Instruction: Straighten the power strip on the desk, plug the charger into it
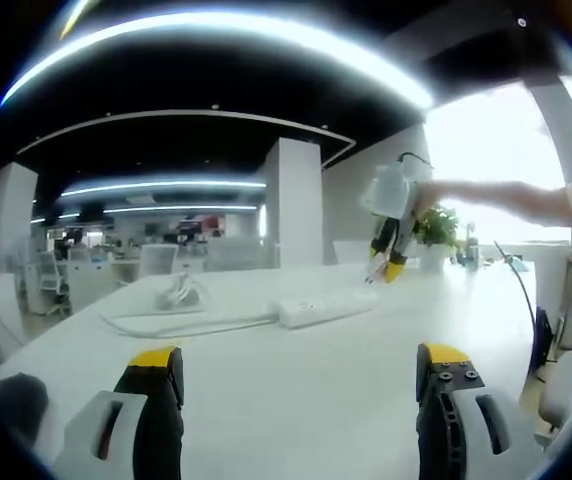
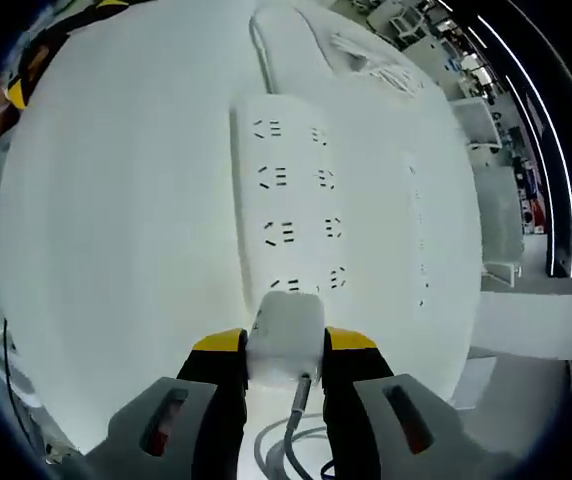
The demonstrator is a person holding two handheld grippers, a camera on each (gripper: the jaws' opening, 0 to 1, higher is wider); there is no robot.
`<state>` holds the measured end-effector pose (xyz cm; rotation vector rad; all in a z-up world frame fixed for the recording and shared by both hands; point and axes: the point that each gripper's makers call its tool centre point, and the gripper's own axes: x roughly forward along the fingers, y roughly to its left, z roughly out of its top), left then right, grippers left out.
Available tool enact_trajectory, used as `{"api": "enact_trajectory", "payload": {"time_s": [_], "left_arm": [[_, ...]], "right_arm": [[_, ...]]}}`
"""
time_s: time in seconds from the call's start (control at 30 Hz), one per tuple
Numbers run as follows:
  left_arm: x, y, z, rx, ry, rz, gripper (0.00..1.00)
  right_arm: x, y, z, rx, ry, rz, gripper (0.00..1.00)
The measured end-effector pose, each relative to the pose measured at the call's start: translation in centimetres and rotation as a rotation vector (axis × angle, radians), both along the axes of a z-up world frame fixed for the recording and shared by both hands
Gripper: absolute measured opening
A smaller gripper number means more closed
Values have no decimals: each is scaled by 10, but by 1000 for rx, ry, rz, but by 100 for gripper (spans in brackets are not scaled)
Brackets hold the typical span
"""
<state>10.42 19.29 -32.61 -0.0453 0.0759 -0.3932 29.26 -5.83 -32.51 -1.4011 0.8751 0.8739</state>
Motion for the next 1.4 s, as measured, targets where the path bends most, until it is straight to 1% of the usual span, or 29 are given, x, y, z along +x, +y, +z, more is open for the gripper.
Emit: {"api": "enact_trajectory", "payload": {"time_s": [0.2, 0.3, 0.57, 0.83, 1.1, 1.4], "left_arm": [[0, -1, -2, -1, 3, -3, 99], [0, -1, -3, -1, 7, -4, 99], [1, -1, -2, -2, 5, -3, 99], [0, -1, -4, -4, 9, -1, 99], [-1, 0, -5, -4, 10, -1, 99], [-1, 2, -4, -6, 8, 0, 99]], "right_arm": [[2, -1, -4, -57, 6, 15, 27], [1, -1, -6, -85, 23, 36, 27], [2, 0, -12, -161, 29, 87, 27], [2, 5, -11, -181, 36, 103, 27], [5, 5, -10, -215, 39, 98, 27], [7, 3, -13, -246, 44, 96, 27]]}}
